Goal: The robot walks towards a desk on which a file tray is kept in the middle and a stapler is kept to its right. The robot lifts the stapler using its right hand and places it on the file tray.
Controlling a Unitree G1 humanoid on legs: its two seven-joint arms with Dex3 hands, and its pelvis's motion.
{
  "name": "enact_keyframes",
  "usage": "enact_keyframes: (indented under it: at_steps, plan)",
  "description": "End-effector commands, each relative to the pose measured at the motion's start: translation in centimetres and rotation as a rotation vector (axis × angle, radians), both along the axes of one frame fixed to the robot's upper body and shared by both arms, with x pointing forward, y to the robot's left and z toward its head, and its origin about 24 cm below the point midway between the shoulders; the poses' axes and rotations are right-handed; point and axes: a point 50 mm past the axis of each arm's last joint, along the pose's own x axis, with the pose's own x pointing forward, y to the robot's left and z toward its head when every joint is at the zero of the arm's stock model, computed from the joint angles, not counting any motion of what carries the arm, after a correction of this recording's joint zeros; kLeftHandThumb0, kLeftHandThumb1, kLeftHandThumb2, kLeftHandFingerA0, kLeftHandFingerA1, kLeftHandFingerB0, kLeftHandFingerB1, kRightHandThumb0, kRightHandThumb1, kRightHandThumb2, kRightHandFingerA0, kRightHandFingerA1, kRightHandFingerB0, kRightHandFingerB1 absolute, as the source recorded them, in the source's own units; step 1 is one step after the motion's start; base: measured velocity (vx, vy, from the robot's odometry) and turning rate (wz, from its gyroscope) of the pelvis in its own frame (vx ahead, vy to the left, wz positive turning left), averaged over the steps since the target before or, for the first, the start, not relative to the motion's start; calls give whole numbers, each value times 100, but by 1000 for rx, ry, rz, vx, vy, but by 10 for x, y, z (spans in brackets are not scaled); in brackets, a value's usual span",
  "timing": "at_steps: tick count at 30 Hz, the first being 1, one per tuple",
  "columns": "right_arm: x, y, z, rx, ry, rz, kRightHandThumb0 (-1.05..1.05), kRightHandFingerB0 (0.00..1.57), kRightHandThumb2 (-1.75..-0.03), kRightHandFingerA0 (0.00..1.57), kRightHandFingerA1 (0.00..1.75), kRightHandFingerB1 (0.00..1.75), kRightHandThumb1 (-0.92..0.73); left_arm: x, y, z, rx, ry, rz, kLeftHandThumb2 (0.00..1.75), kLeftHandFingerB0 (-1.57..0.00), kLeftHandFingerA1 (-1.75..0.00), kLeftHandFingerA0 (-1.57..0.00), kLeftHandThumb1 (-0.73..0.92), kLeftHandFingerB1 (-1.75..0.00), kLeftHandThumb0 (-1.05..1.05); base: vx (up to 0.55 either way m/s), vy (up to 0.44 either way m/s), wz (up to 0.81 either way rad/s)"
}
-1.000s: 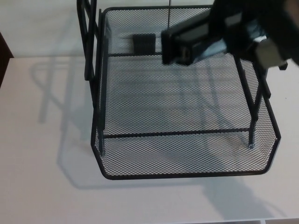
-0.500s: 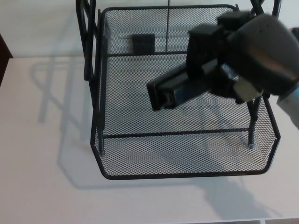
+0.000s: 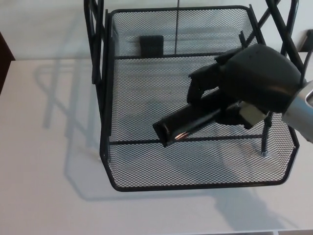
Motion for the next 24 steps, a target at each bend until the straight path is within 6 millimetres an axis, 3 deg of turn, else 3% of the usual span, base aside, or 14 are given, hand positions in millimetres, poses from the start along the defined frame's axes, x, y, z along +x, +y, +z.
enact_keyframes:
  at_steps: [1, 2, 3, 4, 7, 8, 12, 13, 15, 16, 19, 24]
  plan:
    - [3, -3, 13, -88, 76, -52, -64, 5, -80, 0, 26, 34, -39, 1, 4, 4, 34, 1, -30, 66, -22, -45, -42, 87, -34, -68, 0, 0, 0]
    - [2, -2, 17, -103, 53, -46, -73, 6, -77, 0, 18, 21, -40, 1, 4, 5, 32, 2, -35, 66, -22, -44, -41, 87, -34, -68, 0, 0, 0]
    - [1, -2, 18, -105, 50, -45, -73, 6, -77, 0, 18, 21, -40, 1, 4, 5, 32, 2, -36, 66, -22, -44, -41, 87, -34, -68, 0, 0, 0]
    - [1, -1, 23, -108, 49, -49, -84, 3, -75, 0, 1, 8, -46, 1, 4, 5, 34, 3, -37, 66, -23, -44, -41, 88, -35, -68, 0, 0, 0]
    - [-2, 2, 33, -109, 51, -62, -82, 6, -75, 0, 0, 7, -46, 0, 4, 5, 40, 6, -43, 66, -23, -44, -41, 88, -35, -68, 0, 0, 0]
    - [-3, 4, 41, -110, 18, -55, -92, 7, -80, 0, 0, 3, -53, 1, 4, 4, 40, 11, -35, 66, -23, -46, -41, 88, -35, -68, 0, 0, 0]
    - [-6, 8, 55, -79, -10, -43, -92, 0, -81, 0, 5, 5, -53, 1, 4, 4, 30, 1, -15, 66, -22, -44, -40, 86, -34, -67, 0, 0, 0]
    - [-6, 9, 58, -66, -16, -38, -92, 0, -81, 0, 4, 3, -53, 1, 4, 4, 26, -3, -11, 100, -16, -55, -33, 69, -46, -70, 0, 0, 0]
    - [-7, 12, 63, -38, -31, -23, -92, 1, -84, 0, 7, 3, -53, 1, 4, 4, 30, 6, -26, 99, -17, -55, -33, 69, -46, -70, 0, 0, 0]
    - [-7, 13, 66, -36, -47, -18, -94, 0, -85, 0, 8, 3, -54, 0, 4, 4, 31, 9, -33, 66, -21, -44, -39, 88, -34, -69, 0, 0, 0]
    - [-10, 15, 73, -36, -82, -15, -95, 0, -88, 0, 11, 6, -54, -3, 4, 3, 31, 12, -39, 66, -22, -45, -38, 87, -35, -69, 0, 0, 0]
    - [-20, 0, 108, 33, -157, -44, -97, 0, -91, 0, 13, 9, -55, -4, 4, 3, 28, 16, -14, 66, -22, -44, -40, 86, -34, -69, 0, 0, 0]
